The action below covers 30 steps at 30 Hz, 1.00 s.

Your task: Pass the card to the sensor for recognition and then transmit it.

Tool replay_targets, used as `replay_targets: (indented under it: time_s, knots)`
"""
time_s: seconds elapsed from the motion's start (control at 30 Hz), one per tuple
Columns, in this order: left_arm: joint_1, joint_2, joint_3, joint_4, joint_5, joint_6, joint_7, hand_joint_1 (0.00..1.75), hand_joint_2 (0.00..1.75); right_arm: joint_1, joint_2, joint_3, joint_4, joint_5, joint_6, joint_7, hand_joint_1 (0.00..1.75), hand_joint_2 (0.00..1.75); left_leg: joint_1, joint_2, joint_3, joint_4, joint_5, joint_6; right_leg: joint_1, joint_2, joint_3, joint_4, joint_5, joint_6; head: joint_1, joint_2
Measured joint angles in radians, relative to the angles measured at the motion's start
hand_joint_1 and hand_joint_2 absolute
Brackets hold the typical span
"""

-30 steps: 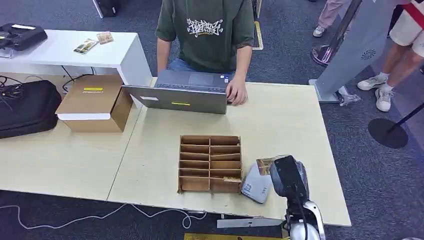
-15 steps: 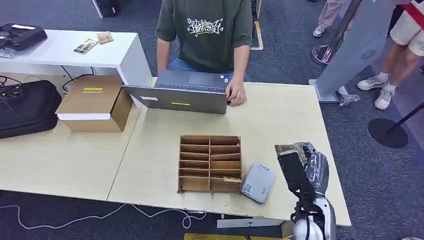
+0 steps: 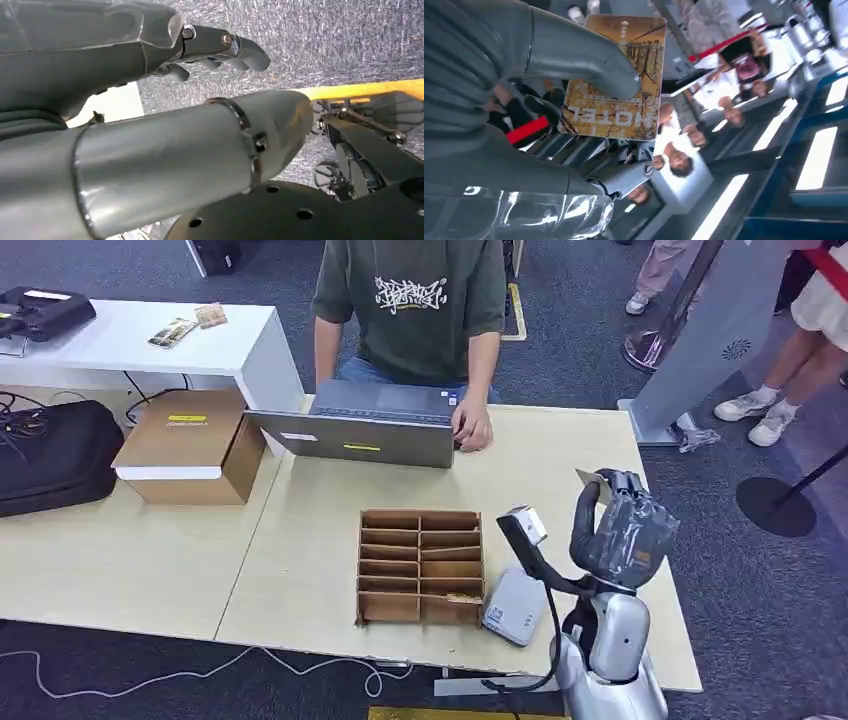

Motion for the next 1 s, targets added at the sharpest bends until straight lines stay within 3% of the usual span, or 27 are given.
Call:
replay_targets:
  time_s: [0.07,0.2,0.3,0.4,0.5,0.7,1.0]
  knots:
    - [0.000,0.003,0.000,0.000,-0.019,-0.001,0.001,0.00,0.00,-0.060,-0.042,0.059,0.061,0.001,-0.021,0.067,1.75,1.75,0.000,0.000,0.000,0.000,0.001,0.000,0.000,0.000,0.000,0.000,0.001,0.000,0.000,0.000]
    - [-0.005,0.016,0.000,-0.001,-0.068,0.004,0.021,0.00,0.00,-0.198,-0.140,0.225,0.199,0.001,-0.061,0.260,1.75,1.75,0.000,-0.001,0.000,0.000,0.001,0.000,0.000,-0.001,0.000,0.000,0.001,0.000,0.000,0.000]
    - [-0.010,0.027,0.000,-0.003,-0.088,0.004,0.033,0.00,0.00,-0.297,-0.184,0.352,0.290,0.002,-0.062,0.321,1.75,1.75,0.000,0.000,0.000,0.000,0.001,0.000,0.000,0.000,0.000,0.000,0.001,0.000,0.000,0.000]
    - [-0.016,0.034,0.000,-0.005,-0.096,0.003,0.041,0.00,0.00,-0.393,-0.199,0.446,0.393,0.001,-0.063,0.314,1.75,1.75,0.000,-0.001,0.000,0.000,0.002,0.000,0.000,0.000,-0.001,0.000,0.001,0.000,0.000,0.000]
    - [-0.018,0.036,0.000,-0.007,-0.099,0.003,0.050,0.00,0.00,-0.456,-0.199,0.484,0.460,0.001,-0.063,0.303,1.75,1.75,0.000,-0.001,0.000,0.000,0.002,0.000,0.000,0.000,-0.001,0.000,0.001,0.000,-0.001,0.000]
    - [-0.022,0.040,0.000,-0.011,-0.133,0.000,0.052,0.00,0.00,-0.537,-0.196,0.522,0.552,0.001,-0.063,0.253,1.75,1.75,0.000,-0.001,-0.001,0.000,0.001,0.000,0.000,0.000,-0.001,0.001,0.001,0.000,0.000,0.000]
    - [-0.028,0.044,0.000,-0.019,-0.164,-0.006,0.057,0.00,0.00,-0.706,-0.117,0.532,0.745,0.001,-0.063,0.141,1.75,1.75,0.000,-0.001,0.000,0.000,0.002,0.000,0.000,-0.001,-0.001,0.001,0.001,0.000,-0.001,0.000]
